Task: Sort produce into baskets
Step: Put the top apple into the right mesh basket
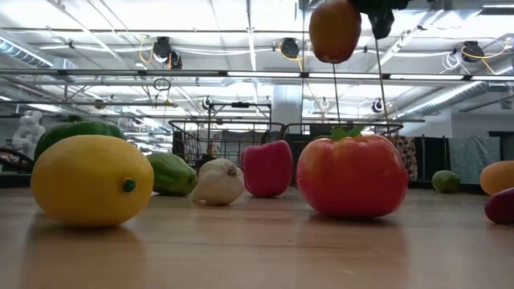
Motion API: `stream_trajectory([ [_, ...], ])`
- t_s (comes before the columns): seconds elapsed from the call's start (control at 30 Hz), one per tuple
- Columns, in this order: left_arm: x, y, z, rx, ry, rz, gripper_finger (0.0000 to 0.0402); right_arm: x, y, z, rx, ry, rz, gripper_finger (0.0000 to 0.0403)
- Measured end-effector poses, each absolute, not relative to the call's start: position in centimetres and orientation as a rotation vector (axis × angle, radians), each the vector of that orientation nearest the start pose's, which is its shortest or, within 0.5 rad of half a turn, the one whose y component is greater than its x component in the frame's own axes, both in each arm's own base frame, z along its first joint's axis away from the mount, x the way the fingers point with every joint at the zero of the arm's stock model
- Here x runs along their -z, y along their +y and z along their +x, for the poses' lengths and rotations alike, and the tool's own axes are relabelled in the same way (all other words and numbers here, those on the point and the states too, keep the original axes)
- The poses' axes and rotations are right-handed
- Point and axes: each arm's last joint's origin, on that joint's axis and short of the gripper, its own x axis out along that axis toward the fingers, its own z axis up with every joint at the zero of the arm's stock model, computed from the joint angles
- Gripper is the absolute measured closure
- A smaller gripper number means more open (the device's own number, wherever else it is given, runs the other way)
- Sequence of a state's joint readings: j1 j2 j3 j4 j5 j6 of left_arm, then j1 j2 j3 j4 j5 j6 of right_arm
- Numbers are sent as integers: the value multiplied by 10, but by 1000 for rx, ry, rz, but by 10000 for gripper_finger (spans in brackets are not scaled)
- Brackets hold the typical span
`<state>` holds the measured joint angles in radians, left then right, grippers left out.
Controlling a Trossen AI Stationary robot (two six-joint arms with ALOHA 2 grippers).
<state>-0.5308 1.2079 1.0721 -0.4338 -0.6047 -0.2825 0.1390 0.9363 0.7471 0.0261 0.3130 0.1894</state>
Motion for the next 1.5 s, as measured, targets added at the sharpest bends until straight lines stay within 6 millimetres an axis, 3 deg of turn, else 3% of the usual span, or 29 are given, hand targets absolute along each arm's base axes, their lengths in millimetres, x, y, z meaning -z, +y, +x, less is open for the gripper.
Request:
stream_trajectory([
  [0.23,-329,-113,228,-182,439,45,379,-311,18,208,221,172,79,399],
  [0.4,-330,-112,228,-215,425,68,379,-314,1,209,357,161,-47,399],
  [0.67,-330,-112,228,-231,425,131,379,-322,-57,208,596,104,-170,399],
  [0.8,-330,-107,230,-271,425,157,379,-318,-95,213,586,55,-156,399],
  [0.97,-328,-98,233,-302,444,186,379,-297,-146,220,679,41,-52,399],
  [1.1,-328,-92,235,-322,454,208,379,-276,-173,226,740,43,54,399],
  [1.5,-328,-89,237,-301,472,283,379,-217,-195,249,765,195,182,399],
])
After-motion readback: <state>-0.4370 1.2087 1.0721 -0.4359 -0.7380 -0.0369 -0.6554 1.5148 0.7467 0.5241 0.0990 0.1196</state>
